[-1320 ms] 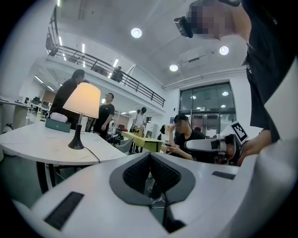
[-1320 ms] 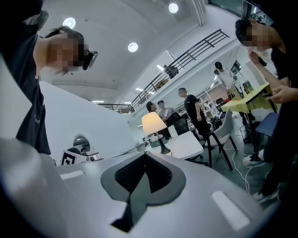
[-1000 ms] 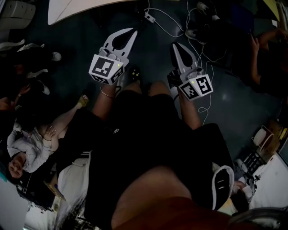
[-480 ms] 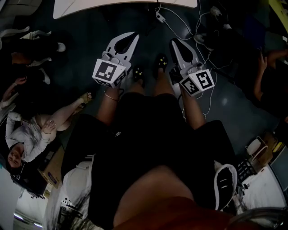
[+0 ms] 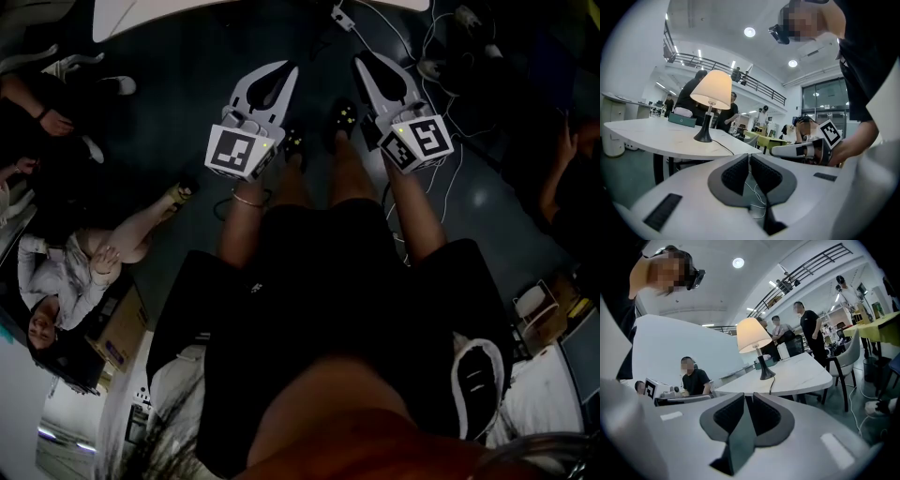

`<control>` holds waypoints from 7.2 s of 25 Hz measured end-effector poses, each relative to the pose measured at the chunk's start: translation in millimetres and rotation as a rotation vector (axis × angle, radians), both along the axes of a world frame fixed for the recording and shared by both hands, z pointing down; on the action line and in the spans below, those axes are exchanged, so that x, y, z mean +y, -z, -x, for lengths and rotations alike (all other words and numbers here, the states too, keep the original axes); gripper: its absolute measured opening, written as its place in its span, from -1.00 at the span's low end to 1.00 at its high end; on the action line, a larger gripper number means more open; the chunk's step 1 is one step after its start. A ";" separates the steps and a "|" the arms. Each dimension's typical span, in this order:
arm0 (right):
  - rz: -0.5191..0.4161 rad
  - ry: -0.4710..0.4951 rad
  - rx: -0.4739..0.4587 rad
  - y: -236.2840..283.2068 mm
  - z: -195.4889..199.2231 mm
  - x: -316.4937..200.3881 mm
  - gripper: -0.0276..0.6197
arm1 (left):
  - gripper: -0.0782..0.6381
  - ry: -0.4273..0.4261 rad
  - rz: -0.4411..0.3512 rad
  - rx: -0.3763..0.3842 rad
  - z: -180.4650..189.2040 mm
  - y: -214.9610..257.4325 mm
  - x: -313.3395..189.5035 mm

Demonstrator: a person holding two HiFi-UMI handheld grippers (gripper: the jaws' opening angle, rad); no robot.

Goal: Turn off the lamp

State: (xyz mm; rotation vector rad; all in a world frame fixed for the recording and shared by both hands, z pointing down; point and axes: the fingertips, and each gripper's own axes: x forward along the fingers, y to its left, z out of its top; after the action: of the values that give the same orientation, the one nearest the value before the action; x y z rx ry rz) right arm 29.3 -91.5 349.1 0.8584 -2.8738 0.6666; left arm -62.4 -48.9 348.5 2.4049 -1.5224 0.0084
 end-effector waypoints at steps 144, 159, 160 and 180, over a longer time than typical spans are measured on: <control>0.178 0.061 -0.153 -92.3 22.7 -23.7 -0.53 | -0.72 -0.187 -0.095 -0.085 -71.1 -25.1 -66.1; 0.209 0.064 -0.158 -92.7 28.0 -22.2 -0.67 | -0.72 -0.200 -0.106 -0.110 -77.0 -24.4 -67.4; 0.212 0.067 -0.163 -92.5 27.9 -21.5 -0.67 | -0.72 -0.200 -0.107 -0.108 -76.7 -24.4 -67.2; 0.296 0.058 -0.303 -83.7 7.6 -20.9 -0.68 | -0.72 -0.195 -0.022 -0.098 -64.4 -73.1 -42.1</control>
State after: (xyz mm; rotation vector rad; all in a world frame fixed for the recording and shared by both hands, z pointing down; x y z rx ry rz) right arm 21.7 -112.3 432.7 0.6799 -2.9228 1.2749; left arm 2.0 -91.0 421.6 2.5960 -1.3273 0.1541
